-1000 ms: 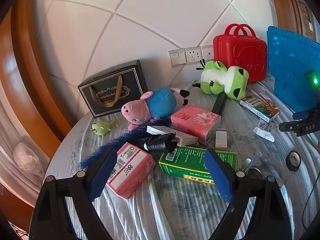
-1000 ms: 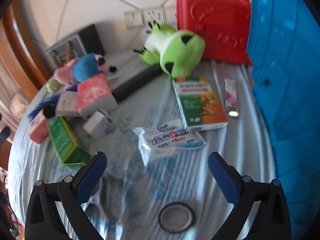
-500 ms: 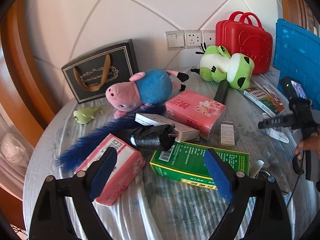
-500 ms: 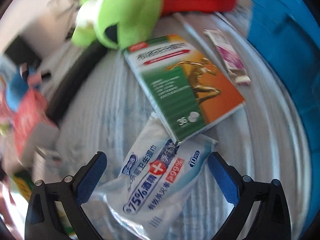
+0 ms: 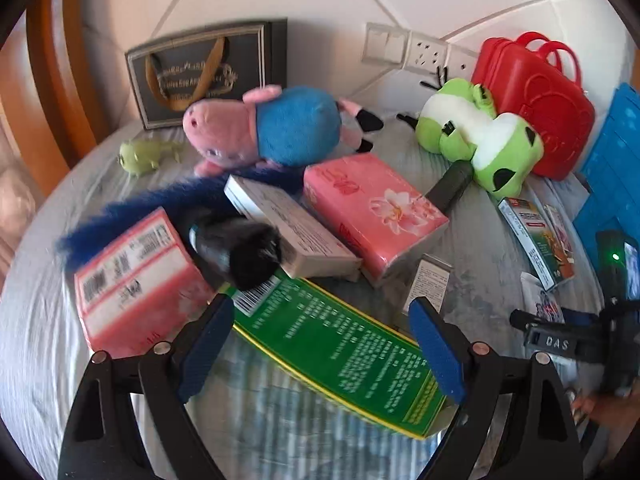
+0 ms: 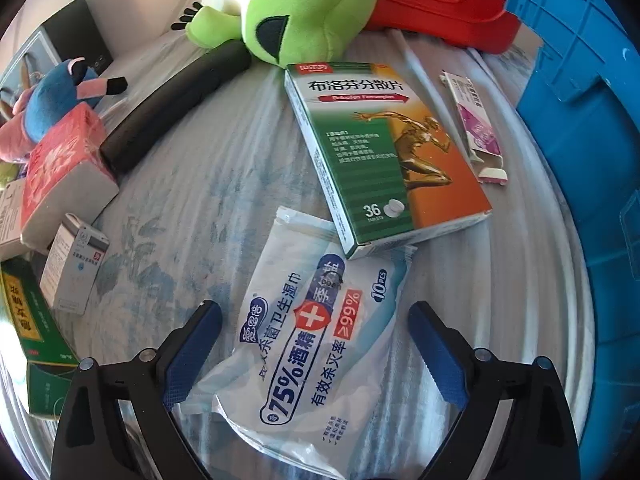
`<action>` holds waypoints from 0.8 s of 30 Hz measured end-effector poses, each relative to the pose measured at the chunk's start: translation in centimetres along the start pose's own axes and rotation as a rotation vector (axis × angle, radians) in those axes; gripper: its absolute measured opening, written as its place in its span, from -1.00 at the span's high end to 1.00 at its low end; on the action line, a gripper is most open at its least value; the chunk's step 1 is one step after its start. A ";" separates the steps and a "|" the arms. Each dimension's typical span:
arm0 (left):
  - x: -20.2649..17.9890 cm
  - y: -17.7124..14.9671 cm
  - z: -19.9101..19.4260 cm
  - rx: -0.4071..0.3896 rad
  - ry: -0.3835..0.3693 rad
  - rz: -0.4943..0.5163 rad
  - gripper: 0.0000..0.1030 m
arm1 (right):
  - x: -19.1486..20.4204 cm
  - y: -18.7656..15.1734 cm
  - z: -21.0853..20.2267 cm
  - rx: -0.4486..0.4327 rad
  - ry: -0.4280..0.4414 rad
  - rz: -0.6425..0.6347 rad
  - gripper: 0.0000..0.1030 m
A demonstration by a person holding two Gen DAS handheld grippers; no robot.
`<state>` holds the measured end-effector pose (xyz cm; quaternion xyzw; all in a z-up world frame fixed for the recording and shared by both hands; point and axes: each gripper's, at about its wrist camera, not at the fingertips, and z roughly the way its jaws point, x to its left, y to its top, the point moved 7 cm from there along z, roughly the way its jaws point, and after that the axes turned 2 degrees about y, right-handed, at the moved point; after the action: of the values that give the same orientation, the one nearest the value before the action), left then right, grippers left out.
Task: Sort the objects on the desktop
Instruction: 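Grasp the green medicine box with the left tool while the right tool grasps the alcohol wipes pack, then carry the green box and wipes pack into the blue crate and open both tools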
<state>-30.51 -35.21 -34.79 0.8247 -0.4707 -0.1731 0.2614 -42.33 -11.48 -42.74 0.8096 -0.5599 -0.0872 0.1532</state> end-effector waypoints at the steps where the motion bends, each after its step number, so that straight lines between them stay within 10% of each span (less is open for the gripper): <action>1: -0.1 -0.4 0.8 0.030 0.011 -0.029 -0.74 | 0.0 0.0 0.0 0.001 0.002 -0.005 -0.85; 6: -0.7 -0.9 2.2 0.042 0.130 -0.013 -0.74 | -0.2 -0.2 -0.3 -0.003 0.006 -0.025 -0.88; 17: 4.0 -6.4 3.2 0.200 0.066 -0.142 -0.74 | -0.9 -0.4 -0.9 0.002 0.004 -0.035 -0.91; 20: 2.0 -5.0 3.6 0.161 -0.004 -0.058 -0.32 | -0.1 0.8 0.1 0.001 0.002 -0.041 -0.91; 24: 1.0 -5.1 3.7 0.142 -0.052 0.010 -0.23 | 0.4 1.2 -0.7 -0.033 0.016 -0.068 -0.35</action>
<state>-28.42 -34.93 -40.82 0.8341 -0.4926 -0.1592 0.1908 -43.03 -12.15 -41.70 0.8261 -0.5294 -0.0950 0.1679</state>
